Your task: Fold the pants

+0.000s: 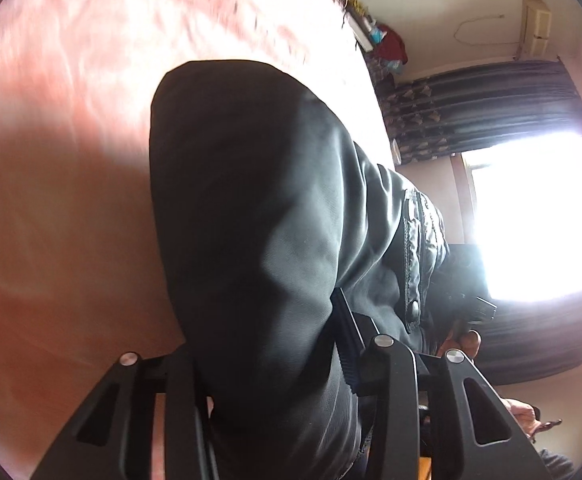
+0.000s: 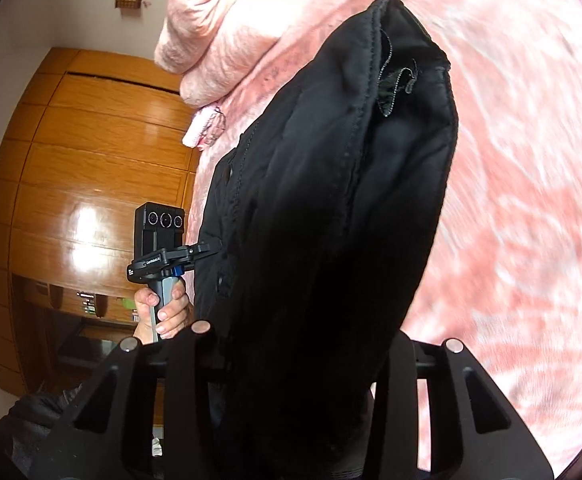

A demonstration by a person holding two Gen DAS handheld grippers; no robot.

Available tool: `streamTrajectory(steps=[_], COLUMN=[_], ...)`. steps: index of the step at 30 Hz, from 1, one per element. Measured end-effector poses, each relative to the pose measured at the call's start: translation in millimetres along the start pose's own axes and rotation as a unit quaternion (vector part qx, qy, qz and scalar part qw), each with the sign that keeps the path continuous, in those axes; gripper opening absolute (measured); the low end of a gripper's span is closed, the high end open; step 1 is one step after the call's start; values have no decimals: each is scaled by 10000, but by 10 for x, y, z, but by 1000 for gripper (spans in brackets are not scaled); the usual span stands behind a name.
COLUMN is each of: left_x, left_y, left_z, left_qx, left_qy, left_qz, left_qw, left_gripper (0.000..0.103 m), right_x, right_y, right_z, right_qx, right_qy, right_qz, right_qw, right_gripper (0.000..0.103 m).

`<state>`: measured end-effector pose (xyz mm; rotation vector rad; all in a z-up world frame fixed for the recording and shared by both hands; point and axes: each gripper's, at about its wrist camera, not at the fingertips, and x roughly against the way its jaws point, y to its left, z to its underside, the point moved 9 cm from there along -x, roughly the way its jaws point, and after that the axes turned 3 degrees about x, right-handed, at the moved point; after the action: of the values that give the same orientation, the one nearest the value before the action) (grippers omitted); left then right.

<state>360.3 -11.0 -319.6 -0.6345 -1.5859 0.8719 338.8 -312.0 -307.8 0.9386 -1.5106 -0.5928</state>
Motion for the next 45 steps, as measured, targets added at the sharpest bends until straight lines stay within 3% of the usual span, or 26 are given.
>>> streamTrajectory(steps=[6, 13, 16, 21, 24, 26, 28, 30, 33, 36, 37, 40, 43, 45], left_x=[366, 495, 546, 530, 513, 564, 712, 896, 1205, 1271, 1209, 927, 784, 772], left_y=[130, 671, 964, 1179, 1174, 1177, 1210, 1181, 1032, 871, 847, 861, 992, 996], left_z=[-576, -1307, -1423, -1451, -1402, -1345, -1303, -1304, -1257, -1151, -1219, -1354, -1302, -1290], left_qx=[2, 333, 483, 567, 580, 578, 648, 613, 201, -157, -181, -163, -34, 50], left_qy=[-318, -401, -336, -234, -238, -327, -528, -910, -1515, -1793, -1817, -1550, -1337, -1323], left_qz=[-228, -451, -552, -359, -283, -334, -522, -872, -1555, -2092, -2281, -2537, -2448, -2342], left_qw=[9992, 9976, 9967, 9975, 9976, 9972, 9951, 9901, 9759, 9612, 9564, 9547, 9603, 9631], left_gripper=[40, 40, 40, 41, 46, 51, 59, 63, 72, 72, 72, 72, 73, 73], right_x=[-317, -837, -1140, -1366, -1368, -1348, -1254, -1110, -729, -627, -678, -1031, -1467, -1524], right_y=[231, 109, -12, -271, -355, -382, -357, -335, -114, 302, 424, 472, 138, 37], right_z=[-675, -1306, -1496, -1601, -1494, -1485, -1510, -1580, -1671, -1768, -1795, -1886, -1950, -1950], right_qx=[288, 288, 191, -25, -16, -29, -70, 3, 742, 1408, 1578, 1635, 1293, 1247], right_qy=[88, 102, 185, 243, 311, 305, 187, -101, -731, -1203, -1263, -1099, -629, -667], right_qz=[-16, 26, 80, 129, 266, 463, 589, 1021, 2106, 2412, 2449, 2545, 2877, 2938], right_qw=[9995, 9995, 9996, 9996, 9992, 9985, 9981, 9947, 9720, 9527, 9483, 9468, 9469, 9453], right_gripper=[38, 38, 38, 43, 59, 68, 68, 69, 69, 69, 69, 68, 65, 66])
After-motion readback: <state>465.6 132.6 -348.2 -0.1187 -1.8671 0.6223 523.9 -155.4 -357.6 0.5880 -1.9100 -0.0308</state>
